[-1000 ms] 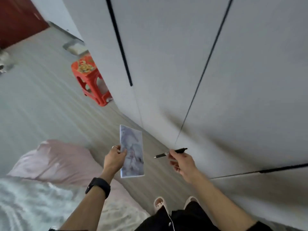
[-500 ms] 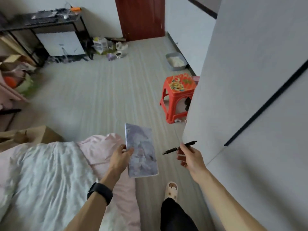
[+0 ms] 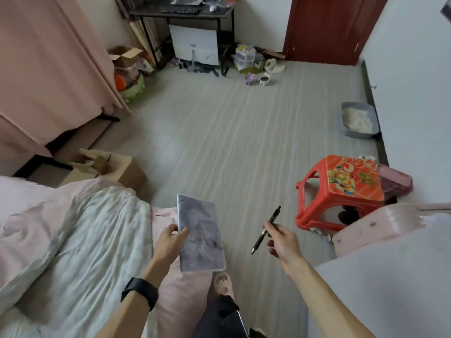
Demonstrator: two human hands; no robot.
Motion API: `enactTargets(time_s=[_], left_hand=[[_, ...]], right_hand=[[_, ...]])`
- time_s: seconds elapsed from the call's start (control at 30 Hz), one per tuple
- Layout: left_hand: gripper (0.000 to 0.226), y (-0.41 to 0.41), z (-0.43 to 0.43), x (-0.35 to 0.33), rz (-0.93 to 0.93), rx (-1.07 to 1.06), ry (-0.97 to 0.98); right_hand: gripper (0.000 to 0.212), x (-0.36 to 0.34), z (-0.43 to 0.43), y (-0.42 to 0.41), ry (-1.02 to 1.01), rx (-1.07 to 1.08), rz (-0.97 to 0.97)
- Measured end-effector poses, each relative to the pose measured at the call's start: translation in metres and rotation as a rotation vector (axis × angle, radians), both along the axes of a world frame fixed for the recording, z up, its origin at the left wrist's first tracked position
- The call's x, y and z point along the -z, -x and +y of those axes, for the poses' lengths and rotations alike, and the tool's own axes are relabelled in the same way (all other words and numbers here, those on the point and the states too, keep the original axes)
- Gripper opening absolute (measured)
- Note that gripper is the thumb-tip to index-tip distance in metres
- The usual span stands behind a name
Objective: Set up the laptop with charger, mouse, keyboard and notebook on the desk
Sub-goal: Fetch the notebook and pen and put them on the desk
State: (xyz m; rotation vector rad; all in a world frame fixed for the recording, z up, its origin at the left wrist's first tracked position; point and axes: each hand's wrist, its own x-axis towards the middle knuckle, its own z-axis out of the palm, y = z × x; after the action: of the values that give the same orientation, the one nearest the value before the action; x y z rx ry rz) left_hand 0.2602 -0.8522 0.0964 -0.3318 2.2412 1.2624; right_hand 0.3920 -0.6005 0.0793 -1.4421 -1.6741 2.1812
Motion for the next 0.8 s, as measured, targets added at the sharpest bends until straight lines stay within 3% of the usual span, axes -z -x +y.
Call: enactTargets(time_s=[0.2,0.4,0.6,0.8], left_hand=[[0.022,0.107,0.063,0.023,-0.052,-0.018,-0.002],[0.029,0.271,0.153,0.035,-0.056,0.062,0.017],[0.018,0.422,0.226,0.019,-0.015,0.108,-0.032],[0.023,0.575,0.283,0.028,-0.006,0.115,-0.018]], right_hand=[[0.022,-0.004,0.075,0.122,0.032,-0.003,0.023],[0.022,0.006,0.164,0.253,-0.004,0.077,-0.032],[0.023,0.003,0.23,0.38,-0.021,0.082,-0.04],[0.021,0.014,0.279,0.537,-0.003,0.05,-0.099]])
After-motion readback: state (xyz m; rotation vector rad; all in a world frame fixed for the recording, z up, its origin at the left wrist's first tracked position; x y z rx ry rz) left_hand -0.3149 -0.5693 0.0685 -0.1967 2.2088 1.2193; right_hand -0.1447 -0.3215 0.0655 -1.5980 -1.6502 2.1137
